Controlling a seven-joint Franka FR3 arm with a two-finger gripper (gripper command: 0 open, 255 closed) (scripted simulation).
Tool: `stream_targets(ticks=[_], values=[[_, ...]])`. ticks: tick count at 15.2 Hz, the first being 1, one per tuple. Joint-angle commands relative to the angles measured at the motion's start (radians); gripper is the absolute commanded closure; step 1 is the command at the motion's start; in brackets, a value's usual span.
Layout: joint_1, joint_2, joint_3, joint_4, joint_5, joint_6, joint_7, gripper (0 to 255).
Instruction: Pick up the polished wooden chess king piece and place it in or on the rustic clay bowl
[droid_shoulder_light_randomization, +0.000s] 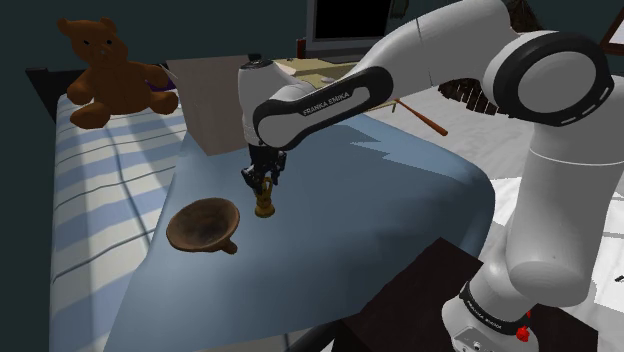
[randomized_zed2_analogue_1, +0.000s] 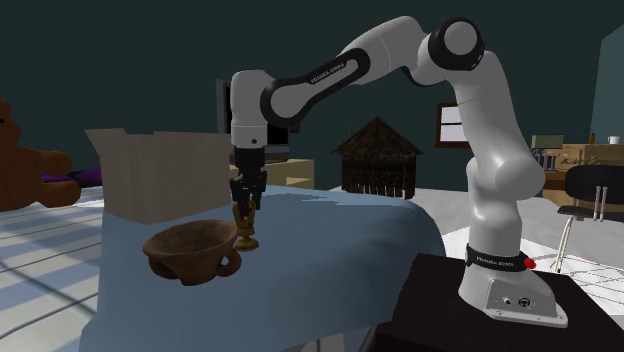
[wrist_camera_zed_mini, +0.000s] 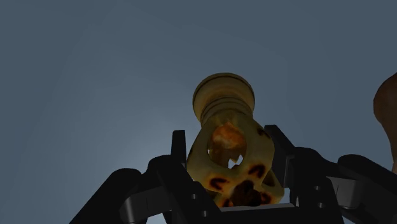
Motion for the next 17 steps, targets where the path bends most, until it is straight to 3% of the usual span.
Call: stream_targets(ticks=[1, 17], values=[[-0.001, 0.001, -0.001, -0.001, -0.001, 0.001, 0.0, 255], [-0.002, -0.056, 0.007, 0.142, 0.028, -0.194, -0.031, 255]])
